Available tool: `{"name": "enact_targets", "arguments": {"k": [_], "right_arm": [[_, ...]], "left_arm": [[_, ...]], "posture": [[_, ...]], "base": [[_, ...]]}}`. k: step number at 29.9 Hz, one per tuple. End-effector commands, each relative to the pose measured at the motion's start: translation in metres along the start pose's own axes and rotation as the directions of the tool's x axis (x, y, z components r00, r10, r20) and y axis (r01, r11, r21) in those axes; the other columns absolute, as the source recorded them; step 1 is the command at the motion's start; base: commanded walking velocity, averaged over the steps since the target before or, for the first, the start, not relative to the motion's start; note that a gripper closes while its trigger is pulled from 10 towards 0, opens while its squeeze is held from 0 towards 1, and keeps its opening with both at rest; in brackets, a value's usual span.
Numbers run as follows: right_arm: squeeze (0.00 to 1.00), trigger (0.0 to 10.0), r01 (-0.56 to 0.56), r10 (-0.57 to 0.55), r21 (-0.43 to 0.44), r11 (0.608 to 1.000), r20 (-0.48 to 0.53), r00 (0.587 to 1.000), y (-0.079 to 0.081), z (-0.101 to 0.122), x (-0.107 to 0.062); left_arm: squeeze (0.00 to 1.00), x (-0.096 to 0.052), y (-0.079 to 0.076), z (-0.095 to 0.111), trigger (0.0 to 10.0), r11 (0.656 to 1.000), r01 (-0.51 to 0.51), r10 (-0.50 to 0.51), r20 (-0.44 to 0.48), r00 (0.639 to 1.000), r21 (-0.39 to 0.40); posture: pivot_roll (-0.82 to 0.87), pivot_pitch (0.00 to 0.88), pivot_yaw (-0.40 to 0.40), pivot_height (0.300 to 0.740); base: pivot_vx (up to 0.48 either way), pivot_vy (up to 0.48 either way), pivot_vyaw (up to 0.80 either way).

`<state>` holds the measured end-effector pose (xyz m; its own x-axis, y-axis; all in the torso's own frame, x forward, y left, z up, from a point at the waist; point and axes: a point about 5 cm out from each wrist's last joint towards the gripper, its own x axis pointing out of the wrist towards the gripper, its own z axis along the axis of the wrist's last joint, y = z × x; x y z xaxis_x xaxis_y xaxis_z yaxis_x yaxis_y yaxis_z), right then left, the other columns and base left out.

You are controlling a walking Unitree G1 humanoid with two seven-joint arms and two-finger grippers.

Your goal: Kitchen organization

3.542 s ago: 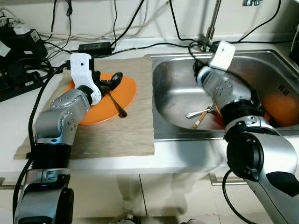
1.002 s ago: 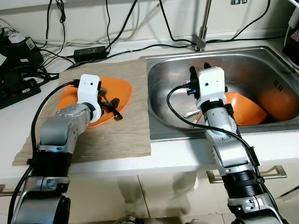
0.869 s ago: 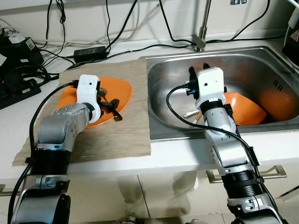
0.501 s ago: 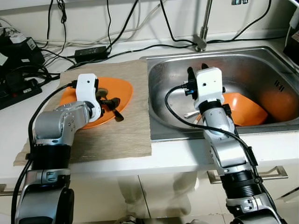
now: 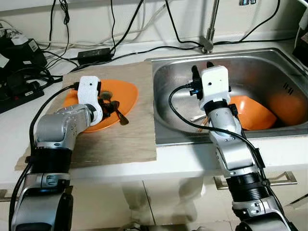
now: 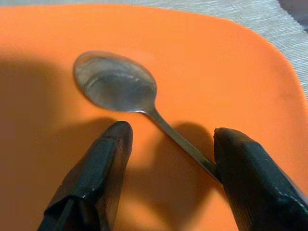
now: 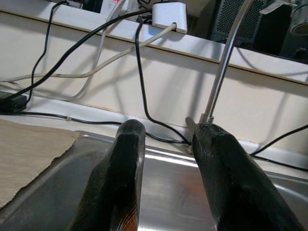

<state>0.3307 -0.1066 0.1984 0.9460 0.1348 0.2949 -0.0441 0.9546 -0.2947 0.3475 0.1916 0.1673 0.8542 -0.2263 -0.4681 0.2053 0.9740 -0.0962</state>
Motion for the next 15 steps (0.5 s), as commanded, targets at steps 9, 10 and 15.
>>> {"name": "enact_targets", "arguments": {"k": [9, 10, 15], "right_arm": [[0.0, 10.0, -0.018, 0.018, 0.006, 1.0, -0.019, 1.0, 0.004, -0.001, 0.001], [0.0, 10.0, -0.018, 0.018, 0.007, 1.0, -0.02, 1.0, 0.004, -0.001, 0.001], [0.0, 10.0, -0.019, 0.019, 0.006, 1.0, -0.021, 1.0, 0.003, -0.001, 0.001]], "left_arm": [[0.0, 0.002, -0.001, -0.004, 0.0, 1.0, 0.017, -0.017, 0.024, 1.0, 0.016], [0.0, 0.002, -0.001, -0.003, 0.0, 1.0, 0.019, -0.019, 0.03, 0.999, 0.014], [0.0, -0.002, -0.001, 0.01, 0.0, 0.999, 0.033, -0.034, 0.087, 0.996, 0.014]], "posture": [[-0.07, 0.0, 0.109, 0.74], [-0.07, 0.0, 0.109, 0.74], [-0.07, 0.0, 0.104, 0.74]], "base": [[0.0, 0.0, 0.0], [0.0, 0.0, 0.0], [0.0, 0.0, 0.0]]}}
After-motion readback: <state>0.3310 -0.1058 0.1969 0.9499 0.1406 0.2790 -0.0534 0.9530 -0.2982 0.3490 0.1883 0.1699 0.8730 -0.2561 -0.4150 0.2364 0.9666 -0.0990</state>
